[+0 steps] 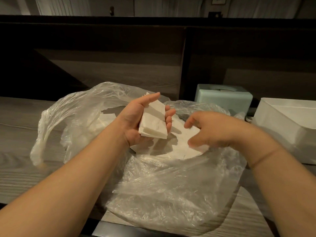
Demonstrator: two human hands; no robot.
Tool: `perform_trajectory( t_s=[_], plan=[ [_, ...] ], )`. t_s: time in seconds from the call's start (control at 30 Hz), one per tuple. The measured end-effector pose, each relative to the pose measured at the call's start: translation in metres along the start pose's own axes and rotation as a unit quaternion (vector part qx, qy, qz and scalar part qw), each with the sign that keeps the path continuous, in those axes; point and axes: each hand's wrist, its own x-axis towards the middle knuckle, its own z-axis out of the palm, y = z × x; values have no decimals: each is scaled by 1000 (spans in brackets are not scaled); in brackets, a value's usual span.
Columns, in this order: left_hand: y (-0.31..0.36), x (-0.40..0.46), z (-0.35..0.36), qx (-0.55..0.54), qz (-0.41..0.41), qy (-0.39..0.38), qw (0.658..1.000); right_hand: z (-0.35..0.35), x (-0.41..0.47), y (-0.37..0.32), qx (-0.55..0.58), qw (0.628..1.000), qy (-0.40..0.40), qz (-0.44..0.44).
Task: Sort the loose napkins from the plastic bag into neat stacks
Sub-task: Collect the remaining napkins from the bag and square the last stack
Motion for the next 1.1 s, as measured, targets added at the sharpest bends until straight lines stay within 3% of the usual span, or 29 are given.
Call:
perform_trajectory(
  t_s=[0.1,0.2,0.3,0.47,0.73,0.83,0.93,1.1],
  plan=[
    [0,-1,3,17,15,16,1000,-2,3,4,169,984,37,-45],
    [0,-2,3,45,21,17,999,-9,-4,8,365,920,-48,-135],
    [-2,-1,1,105,13,-3,994,-11,-8,9,443,869,-82,-206],
    [-10,-2,3,174,-3,-71,982,9,2,-1,374,898,112,-201],
    [-16,-1,6,180,-12,-150,972,36,7,-16,387,874,221,-191],
    [-17,-4,6,164,-24,-194,967,42,14,-13,330,883,279,-181],
    [-17,-3,6,157,-11,-195,968,44,19,-11,302,891,300,-159],
    [-17,-5,7,158,-2,-175,972,44,19,-14,290,901,257,-193]
  ],
)
